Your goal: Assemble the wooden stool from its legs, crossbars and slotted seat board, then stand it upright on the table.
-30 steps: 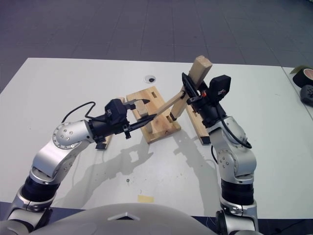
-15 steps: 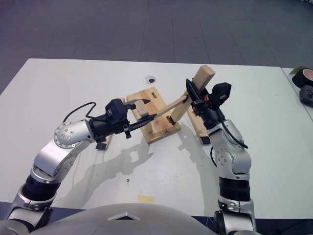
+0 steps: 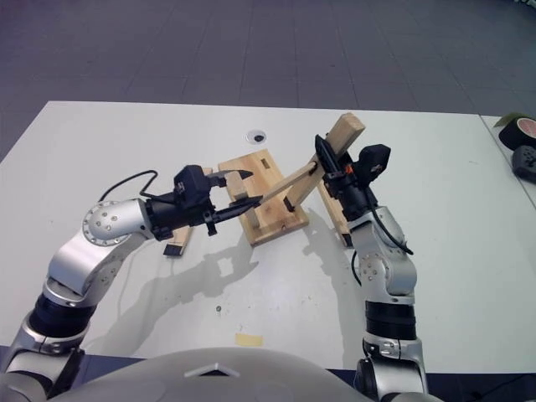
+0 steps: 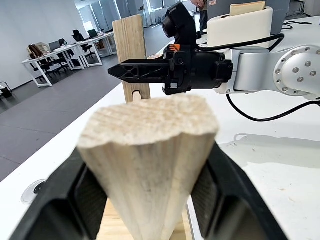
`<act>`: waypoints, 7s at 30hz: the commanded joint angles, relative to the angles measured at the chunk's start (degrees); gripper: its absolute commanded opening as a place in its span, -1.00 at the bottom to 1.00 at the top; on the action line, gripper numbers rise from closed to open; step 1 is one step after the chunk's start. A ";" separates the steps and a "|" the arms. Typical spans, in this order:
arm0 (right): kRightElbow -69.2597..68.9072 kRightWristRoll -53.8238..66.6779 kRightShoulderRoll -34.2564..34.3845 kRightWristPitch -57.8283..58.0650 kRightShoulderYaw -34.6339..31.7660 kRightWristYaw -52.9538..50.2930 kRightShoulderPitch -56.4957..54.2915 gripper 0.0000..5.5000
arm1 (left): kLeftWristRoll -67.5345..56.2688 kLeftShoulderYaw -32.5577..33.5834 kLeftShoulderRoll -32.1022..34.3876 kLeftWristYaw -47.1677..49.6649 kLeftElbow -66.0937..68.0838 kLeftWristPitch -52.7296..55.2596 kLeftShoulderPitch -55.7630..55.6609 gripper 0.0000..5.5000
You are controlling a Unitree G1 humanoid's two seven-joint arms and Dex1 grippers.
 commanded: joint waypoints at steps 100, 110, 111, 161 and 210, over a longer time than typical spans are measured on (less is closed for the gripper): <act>-3.65 16.59 -5.49 15.25 -11.45 -15.53 -1.48 0.96 | 6.11 4.52 -4.93 4.76 7.71 2.46 -5.25 0.95; -4.32 7.76 -2.82 11.26 -7.47 -11.26 4.15 0.96 | 7.91 6.27 -9.54 9.68 10.74 0.35 -8.45 0.96; -4.06 6.83 -2.30 10.64 -7.96 -12.14 4.03 0.96 | 6.96 7.27 -9.90 9.91 10.58 0.77 -8.85 0.96; -24.41 24.02 -1.42 19.60 -12.49 -21.55 -27.16 0.96 | 15.67 18.27 -15.42 36.37 17.09 9.09 -12.90 0.96; -14.59 1.97 -2.30 14.37 -2.65 -18.48 -22.01 0.96 | 16.46 17.97 -19.64 36.43 15.97 10.45 -8.94 0.96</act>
